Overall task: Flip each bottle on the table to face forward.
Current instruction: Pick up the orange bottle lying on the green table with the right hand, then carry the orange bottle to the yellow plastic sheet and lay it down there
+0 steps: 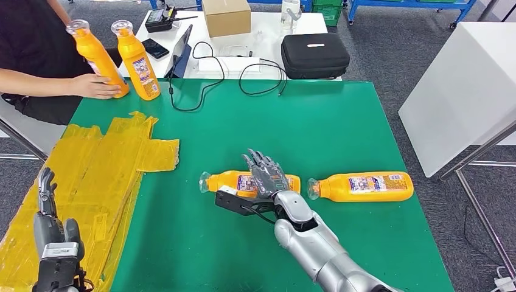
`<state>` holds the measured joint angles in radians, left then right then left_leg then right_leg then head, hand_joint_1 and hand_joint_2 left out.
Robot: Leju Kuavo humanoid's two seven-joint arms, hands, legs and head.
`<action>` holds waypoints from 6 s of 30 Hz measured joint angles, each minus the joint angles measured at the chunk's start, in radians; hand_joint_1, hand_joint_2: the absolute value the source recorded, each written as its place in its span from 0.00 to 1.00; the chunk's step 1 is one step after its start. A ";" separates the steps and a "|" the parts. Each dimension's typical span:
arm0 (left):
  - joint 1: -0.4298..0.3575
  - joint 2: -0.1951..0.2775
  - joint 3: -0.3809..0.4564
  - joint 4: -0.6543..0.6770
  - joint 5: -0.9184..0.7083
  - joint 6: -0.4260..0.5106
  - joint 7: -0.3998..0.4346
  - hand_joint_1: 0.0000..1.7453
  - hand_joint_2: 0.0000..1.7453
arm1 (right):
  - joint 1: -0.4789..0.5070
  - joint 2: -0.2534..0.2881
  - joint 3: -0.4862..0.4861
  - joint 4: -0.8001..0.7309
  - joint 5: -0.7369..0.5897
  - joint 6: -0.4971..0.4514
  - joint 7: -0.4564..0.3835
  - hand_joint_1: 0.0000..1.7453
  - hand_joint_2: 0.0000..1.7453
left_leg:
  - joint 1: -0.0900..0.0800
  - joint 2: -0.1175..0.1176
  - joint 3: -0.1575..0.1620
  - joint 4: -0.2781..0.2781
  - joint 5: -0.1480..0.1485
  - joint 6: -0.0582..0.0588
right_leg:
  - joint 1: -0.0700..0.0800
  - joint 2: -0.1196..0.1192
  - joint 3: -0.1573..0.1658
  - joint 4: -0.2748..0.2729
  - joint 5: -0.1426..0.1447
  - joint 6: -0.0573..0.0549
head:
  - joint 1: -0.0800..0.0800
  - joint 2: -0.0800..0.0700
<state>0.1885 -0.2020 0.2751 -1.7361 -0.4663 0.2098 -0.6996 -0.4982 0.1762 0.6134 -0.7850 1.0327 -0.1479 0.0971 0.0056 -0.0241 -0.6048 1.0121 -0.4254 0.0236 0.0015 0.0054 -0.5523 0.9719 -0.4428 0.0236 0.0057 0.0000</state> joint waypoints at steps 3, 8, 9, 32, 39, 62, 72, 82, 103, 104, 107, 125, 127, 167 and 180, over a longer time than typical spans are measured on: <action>0.000 0.000 0.000 0.000 0.007 -0.001 0.000 0.00 0.00 | -0.008 0.004 0.000 0.035 0.012 0.003 0.016 0.00 1.00 | 0.000 0.000 0.000 0.000 0.000 0.000 | 0.000 0.000 0.000 0.000 0.000 0.000 | 0.000 0.000; 0.000 0.000 0.000 0.000 0.010 -0.003 0.000 0.00 0.00 | -0.014 0.007 0.000 0.075 0.019 0.010 0.026 0.00 1.00 | 0.000 0.000 -0.001 0.000 0.000 0.000 | 0.000 0.000 0.000 0.000 0.000 0.000 | 0.000 0.000; 0.000 0.000 0.000 0.000 0.010 -0.003 0.000 0.00 0.00 | -0.015 0.008 0.000 0.080 0.020 0.010 0.027 0.00 1.00 | 0.000 0.000 -0.001 0.000 0.000 0.000 | 0.000 0.000 -0.001 0.000 0.000 0.000 | 0.000 0.000; 0.000 0.000 0.003 0.000 0.008 -0.038 0.005 0.00 0.00 | -0.088 0.030 0.005 0.238 0.137 0.108 0.178 1.00 1.00 | 0.000 0.000 0.002 0.000 0.000 0.000 | 0.000 0.000 0.001 0.000 0.000 0.000 | 0.000 0.000; -0.001 0.000 0.013 0.000 0.010 -0.044 0.008 0.00 0.00 | -0.114 0.039 0.005 0.273 0.149 0.131 0.176 1.00 1.00 | 0.000 0.000 0.005 0.000 0.000 0.000 | 0.000 0.000 0.003 0.000 0.000 0.000 | 0.000 0.000; 0.046 -0.062 0.097 -0.021 0.422 -0.588 0.116 0.00 1.00 | 0.186 0.022 -0.048 -0.195 -0.296 0.087 -0.227 1.00 1.00 | 0.002 0.002 -0.001 0.000 -0.001 -0.001 | 0.001 0.001 -0.001 0.000 0.000 -0.001 | 0.000 0.000; 0.114 -0.127 0.081 -0.086 0.467 -0.587 0.122 0.00 1.00 | 0.312 -0.004 0.023 -0.500 -0.344 0.085 -0.253 1.00 1.00 | 0.001 0.002 -0.003 0.000 -0.001 0.000 | 0.001 0.001 -0.004 0.000 0.000 -0.001 | 0.000 0.000; 0.131 -0.140 0.036 -0.106 0.449 -0.556 0.130 0.00 1.00 | 0.324 -0.013 0.078 -0.574 -0.359 0.085 -0.259 1.00 1.00 | 0.001 0.002 -0.003 0.000 0.000 -0.001 | 0.001 0.001 -0.004 0.000 0.000 -0.001 | 0.000 0.000; 0.138 -0.149 -0.107 -0.099 0.413 -0.566 0.149 0.00 1.00 | 0.256 0.048 0.176 -0.557 -0.429 0.083 -0.239 1.00 1.00 | 0.001 0.002 -0.004 0.000 0.000 0.000 | 0.001 0.001 -0.004 0.000 0.000 0.000 | 0.000 0.000; 0.137 -0.149 -0.111 -0.099 0.413 -0.566 0.149 0.00 1.00 | 0.255 0.050 0.176 -0.554 -0.429 0.083 -0.239 1.00 1.00 | 0.001 0.002 -0.004 0.000 0.000 0.000 | 0.001 0.001 -0.004 0.000 0.000 0.000 | 0.000 0.000; 0.137 -0.149 -0.120 -0.098 0.412 -0.566 0.150 0.00 1.00 | 0.252 0.054 0.176 -0.546 -0.429 0.083 -0.239 1.00 1.00 | 0.001 0.002 -0.004 0.000 0.000 0.000 | 0.001 0.001 -0.004 0.000 0.000 0.000 | 0.000 0.000; 0.125 -0.146 -0.200 -0.078 0.397 -0.523 0.154 0.00 1.00 | 0.204 0.110 0.177 -0.471 -0.448 0.071 -0.218 1.00 1.00 | 0.001 0.002 -0.004 0.000 0.000 0.000 | 0.001 0.001 -0.004 0.000 0.000 0.000 | 0.000 0.000; 0.123 -0.142 -0.217 -0.077 0.402 -0.520 0.155 0.00 1.00 | 0.191 0.118 0.177 -0.448 -0.450 0.062 -0.205 1.00 1.00 | 0.001 0.002 -0.004 0.000 0.000 0.000 | 0.001 0.001 -0.004 0.000 0.000 0.000 | 0.000 0.000; 0.167 -0.094 -0.213 -0.069 0.433 -0.463 0.120 0.00 1.00 | 0.038 0.177 0.517 -0.216 -0.556 0.035 -0.194 1.00 1.00 | 0.002 0.002 -0.005 0.000 0.000 -0.001 | 0.001 0.001 -0.006 0.001 -0.001 -0.001 | 0.001 0.000; 0.185 -0.096 -0.189 -0.078 0.425 -0.465 0.109 0.00 1.00 | 0.006 0.176 0.493 -0.186 -0.509 0.128 -0.317 1.00 1.00 | 0.002 0.002 -0.004 0.000 0.000 -0.001 | 0.001 0.001 -0.005 0.001 0.000 -0.001 | 0.000 0.000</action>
<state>0.3738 -0.2983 0.0860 -1.8138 -0.0416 -0.2548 -0.5901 -0.4919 0.3524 1.1067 -0.9705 0.5241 -0.0202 -0.2200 0.0076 -0.0217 -0.6088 1.0121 -0.4255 0.0227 0.0025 0.0064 -0.5578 0.9726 -0.4429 0.0230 0.0059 0.0000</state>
